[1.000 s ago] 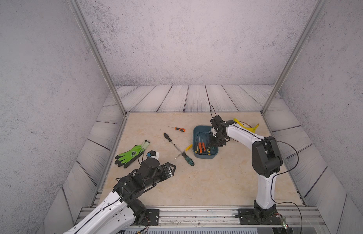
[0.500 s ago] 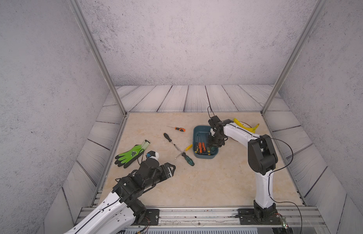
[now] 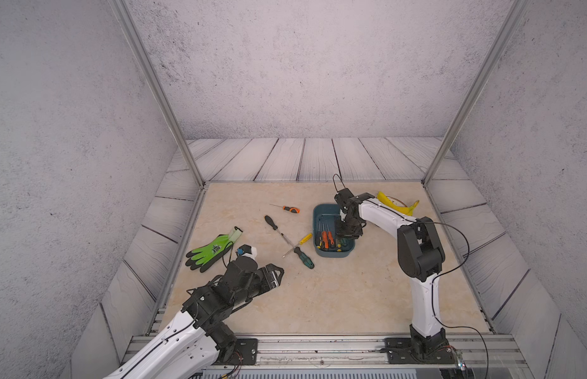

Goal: Put the screwdriver on the desktop into the storage box
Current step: Place the screwdriver in the storage box.

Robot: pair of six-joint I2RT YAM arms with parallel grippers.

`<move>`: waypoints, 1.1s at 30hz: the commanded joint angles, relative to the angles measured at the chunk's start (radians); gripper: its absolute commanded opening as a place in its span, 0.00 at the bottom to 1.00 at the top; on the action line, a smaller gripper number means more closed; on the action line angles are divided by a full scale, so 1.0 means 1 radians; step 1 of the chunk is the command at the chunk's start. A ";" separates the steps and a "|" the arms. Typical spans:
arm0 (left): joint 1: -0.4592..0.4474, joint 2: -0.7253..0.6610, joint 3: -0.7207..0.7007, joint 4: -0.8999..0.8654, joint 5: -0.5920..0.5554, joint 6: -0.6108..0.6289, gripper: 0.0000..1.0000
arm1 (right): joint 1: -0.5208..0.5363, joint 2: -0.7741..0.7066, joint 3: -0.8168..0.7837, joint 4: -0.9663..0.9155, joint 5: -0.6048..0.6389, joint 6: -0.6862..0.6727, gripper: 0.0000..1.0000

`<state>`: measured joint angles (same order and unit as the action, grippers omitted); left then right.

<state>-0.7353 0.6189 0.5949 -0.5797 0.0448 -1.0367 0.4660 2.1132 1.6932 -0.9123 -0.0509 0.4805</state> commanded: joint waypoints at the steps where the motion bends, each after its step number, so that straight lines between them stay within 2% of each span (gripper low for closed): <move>1: 0.007 0.000 -0.010 -0.005 -0.011 0.009 0.76 | 0.006 -0.006 0.028 -0.034 0.025 0.005 0.42; 10: 0.007 0.014 -0.004 -0.007 -0.010 0.010 0.76 | 0.021 -0.067 0.057 -0.055 0.033 -0.005 0.43; 18: 0.007 0.090 0.034 -0.012 -0.001 0.018 0.75 | 0.047 -0.167 0.040 -0.053 0.014 -0.012 0.43; 24: 0.007 0.197 0.089 -0.031 0.011 0.034 0.70 | 0.059 -0.310 -0.070 -0.016 -0.007 -0.017 0.42; 33: 0.007 0.377 0.173 -0.009 0.021 0.064 0.65 | 0.058 -0.559 -0.316 0.048 -0.045 -0.016 0.41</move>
<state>-0.7353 0.9585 0.7246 -0.5938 0.0605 -0.9977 0.5236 1.6173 1.4315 -0.8833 -0.0731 0.4694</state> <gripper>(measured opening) 0.657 0.416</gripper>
